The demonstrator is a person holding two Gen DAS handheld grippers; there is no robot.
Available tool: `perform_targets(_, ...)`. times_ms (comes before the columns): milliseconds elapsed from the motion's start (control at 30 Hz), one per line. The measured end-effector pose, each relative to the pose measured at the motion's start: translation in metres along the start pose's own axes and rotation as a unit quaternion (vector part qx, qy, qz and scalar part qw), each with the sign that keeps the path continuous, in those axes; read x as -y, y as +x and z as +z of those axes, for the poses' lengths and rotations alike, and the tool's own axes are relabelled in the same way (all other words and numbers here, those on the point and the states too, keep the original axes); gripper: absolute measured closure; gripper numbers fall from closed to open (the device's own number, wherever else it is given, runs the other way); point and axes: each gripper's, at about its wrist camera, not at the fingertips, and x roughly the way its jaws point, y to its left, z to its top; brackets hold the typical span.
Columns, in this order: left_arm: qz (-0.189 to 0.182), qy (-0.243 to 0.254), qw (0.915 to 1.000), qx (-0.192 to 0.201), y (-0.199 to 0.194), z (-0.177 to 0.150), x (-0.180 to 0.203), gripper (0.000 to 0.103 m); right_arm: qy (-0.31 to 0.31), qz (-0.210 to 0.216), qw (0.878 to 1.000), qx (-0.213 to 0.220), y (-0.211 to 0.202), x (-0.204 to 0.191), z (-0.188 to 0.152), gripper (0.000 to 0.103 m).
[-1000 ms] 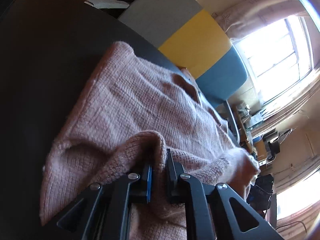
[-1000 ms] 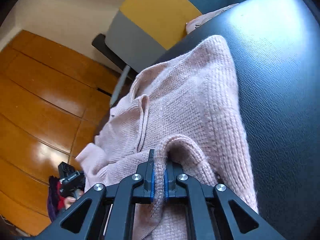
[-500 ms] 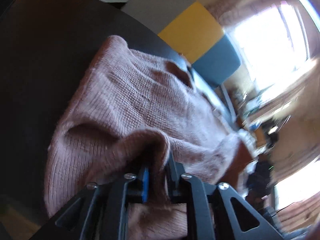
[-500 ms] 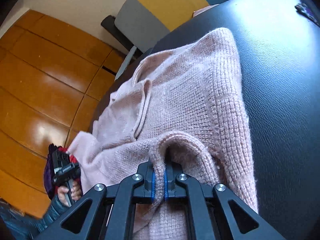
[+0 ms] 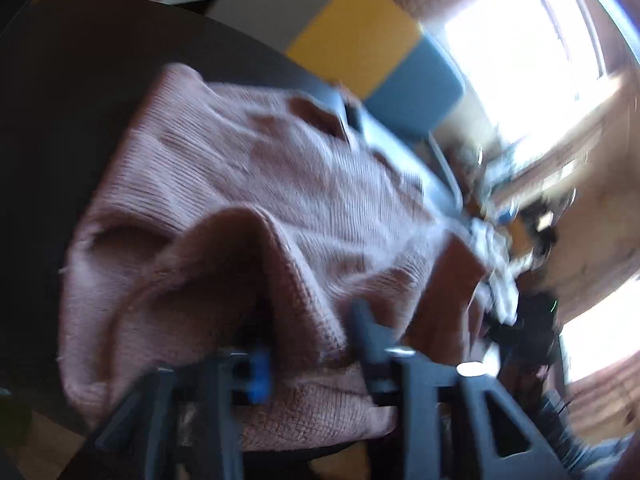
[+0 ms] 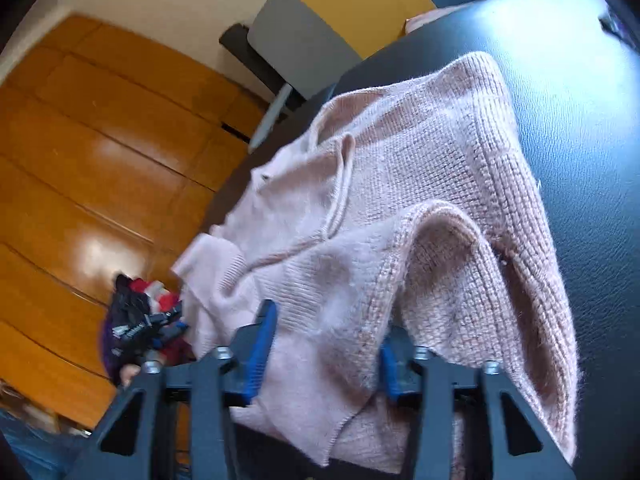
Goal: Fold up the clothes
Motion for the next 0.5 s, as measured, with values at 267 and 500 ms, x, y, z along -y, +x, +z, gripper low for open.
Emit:
perform_targets(267,-0.178,0.012,0.9830,0.044,-0.035,0.016,0.016,0.095,-0.047,0.057,0.997,0.008,-0.006,-0.025,0.020,0.096)
perform_targets(500,-0.162,-0.168,0.9569,0.173,-0.034,0.074,-0.051,0.082,0.099,0.074,0.985,0.124,-0.001,0.024,0.077,0.092)
